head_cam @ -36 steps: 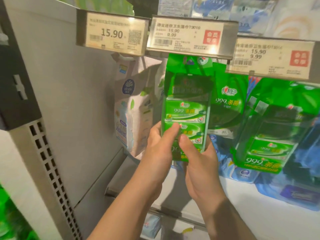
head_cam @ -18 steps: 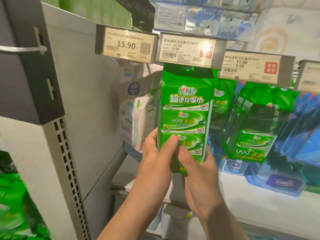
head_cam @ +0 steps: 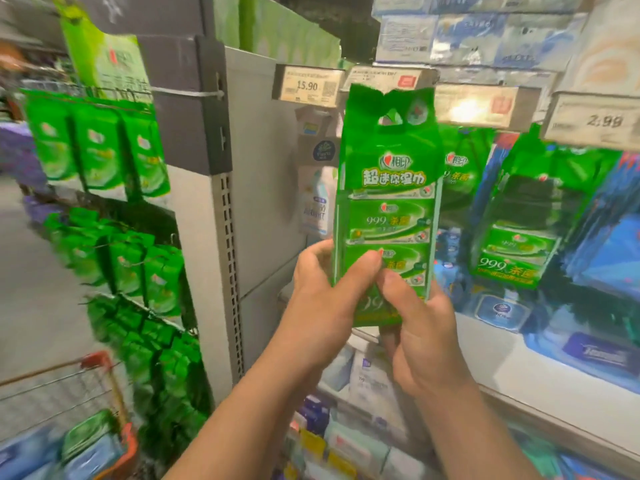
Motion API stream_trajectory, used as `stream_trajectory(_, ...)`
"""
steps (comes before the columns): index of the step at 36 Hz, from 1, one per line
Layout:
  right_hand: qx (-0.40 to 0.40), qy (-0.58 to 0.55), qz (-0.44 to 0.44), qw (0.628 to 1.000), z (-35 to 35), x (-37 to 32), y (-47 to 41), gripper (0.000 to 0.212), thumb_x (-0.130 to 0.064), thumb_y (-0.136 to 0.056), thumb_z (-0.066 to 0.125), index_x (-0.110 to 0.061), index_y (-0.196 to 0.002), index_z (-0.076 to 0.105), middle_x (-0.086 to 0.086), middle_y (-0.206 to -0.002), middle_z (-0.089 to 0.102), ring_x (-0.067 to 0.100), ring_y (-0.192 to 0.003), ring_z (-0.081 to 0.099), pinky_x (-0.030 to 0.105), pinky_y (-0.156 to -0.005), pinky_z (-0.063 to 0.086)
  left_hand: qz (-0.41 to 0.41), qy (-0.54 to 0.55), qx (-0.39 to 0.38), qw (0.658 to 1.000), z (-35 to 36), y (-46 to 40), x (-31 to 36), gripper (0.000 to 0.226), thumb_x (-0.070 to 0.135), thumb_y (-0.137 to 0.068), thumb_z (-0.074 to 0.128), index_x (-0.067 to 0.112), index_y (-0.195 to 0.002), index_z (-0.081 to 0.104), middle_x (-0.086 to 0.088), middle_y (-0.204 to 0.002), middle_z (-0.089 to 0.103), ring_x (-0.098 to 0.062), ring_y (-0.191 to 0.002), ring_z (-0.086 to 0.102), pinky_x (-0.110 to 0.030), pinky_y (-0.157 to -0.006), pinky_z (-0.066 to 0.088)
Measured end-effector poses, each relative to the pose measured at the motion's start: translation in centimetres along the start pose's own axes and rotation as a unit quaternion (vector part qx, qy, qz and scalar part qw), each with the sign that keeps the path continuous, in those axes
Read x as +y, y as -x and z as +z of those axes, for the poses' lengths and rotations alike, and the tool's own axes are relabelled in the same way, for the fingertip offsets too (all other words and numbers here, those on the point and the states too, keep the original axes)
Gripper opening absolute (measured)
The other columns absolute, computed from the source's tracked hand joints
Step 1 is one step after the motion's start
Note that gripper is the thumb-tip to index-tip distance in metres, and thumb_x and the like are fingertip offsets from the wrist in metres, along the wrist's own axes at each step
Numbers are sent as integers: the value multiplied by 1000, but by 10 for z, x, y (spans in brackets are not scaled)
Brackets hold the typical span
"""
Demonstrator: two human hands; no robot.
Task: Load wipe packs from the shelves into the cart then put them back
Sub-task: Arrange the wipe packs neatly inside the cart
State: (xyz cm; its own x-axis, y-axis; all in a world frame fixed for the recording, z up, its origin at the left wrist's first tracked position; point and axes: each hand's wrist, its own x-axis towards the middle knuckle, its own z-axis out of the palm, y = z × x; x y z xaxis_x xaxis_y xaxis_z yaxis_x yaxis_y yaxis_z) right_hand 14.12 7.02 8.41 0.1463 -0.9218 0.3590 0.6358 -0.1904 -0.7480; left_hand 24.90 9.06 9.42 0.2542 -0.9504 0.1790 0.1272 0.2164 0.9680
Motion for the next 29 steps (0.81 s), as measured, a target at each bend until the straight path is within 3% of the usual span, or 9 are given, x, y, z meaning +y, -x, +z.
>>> stream_trajectory(4, -41, -105, 50, 992, 7, 5, 28, 39, -12, -89, 62, -1, -127, 62, 18, -118, 72, 28, -108, 71, 36, -85, 59, 35, -32, 0, 999, -14, 29, 6, 88, 58, -57, 85, 38, -131, 41, 17, -121, 67, -3, -112, 67, -34, -96, 57)
stream_trajectory(6, -49, -131, 76, 987, 12, 13, 42, 35, -15, -94, 58, -5, -126, 66, 19, -125, 69, 29, -114, 68, 37, -89, 57, 40, -57, -11, 998, -22, 45, 12, 79, 48, -58, 86, 43, -125, 45, 19, -112, 72, -4, -107, 70, -33, -94, 57)
stream_trajectory(9, -63, -145, 123, 980, 19, 27, 59, 35, -15, -100, 45, -6, -127, 65, 18, -127, 69, 28, -116, 68, 37, -87, 58, 47, -131, 10, 990, -41, 66, 21, 61, 53, -58, 86, 61, -107, 51, 17, -113, 72, -6, -106, 71, -40, -96, 56)
stream_trajectory(11, -81, -153, 154, 973, 27, 37, 68, 36, -23, -93, 64, -6, -125, 68, 19, -128, 68, 29, -116, 68, 39, -88, 58, 57, -167, 33, 984, -57, 79, 27, 59, 52, -60, 88, 64, -103, 50, 21, -110, 72, 1, -100, 70, -31, -90, 57)
stream_trajectory(13, -107, -151, 182, 966, 38, 47, 75, 56, -35, -71, 88, -10, -120, 74, 19, -128, 68, 29, -116, 68, 42, -90, 58, 57, -160, 57, 984, -73, 90, 31, 64, 44, -62, 92, 50, -114, 54, 17, -109, 73, 1, -96, 71, -28, -86, 59)
stream_trajectory(16, -164, -131, 203, 956, 58, 64, 88, 59, -45, -66, 88, -14, -114, 77, 15, -124, 71, 26, -114, 69, 41, -90, 58, 45, -123, 93, 987, -99, 102, 34, 74, 42, -57, 93, 35, -121, 55, 6, -110, 76, -12, -98, 74, -41, -88, 60)
stream_trajectory(20, -182, -95, 238, 949, 93, 89, 99, 67, -52, -61, 91, -15, -115, 77, 17, -129, 68, 29, -120, 66, 50, -103, 51, 36, -78, 151, 985, -140, 118, 35, 74, 34, -56, 93, 35, -120, 55, 4, -108, 77, -17, -97, 75, -47, -89, 60)
stream_trajectory(25, -230, -102, 286, 925, 151, 126, 116, 58, -41, -55, 95, -13, -104, 80, 14, -109, 76, 24, -99, 75, 36, -76, 61, 34, -13, 259, 965, -205, 143, 36, 67, 30, -52, 93, 39, -106, 55, 5, -100, 78, -19, -93, 76, -50, -85, 61)
stream_trajectory(29, -228, -116, 341, 904, 205, 161, 137, 51, -30, -65, 90, -13, -111, 77, 15, -118, 73, 27, -106, 72, 40, -84, 60, 28, 34, 318, 947, -266, 167, 43, 64, 16, -59, 91, 27, -111, 56, -5, -102, 77, -26, -93, 76, -54, -83, 62)
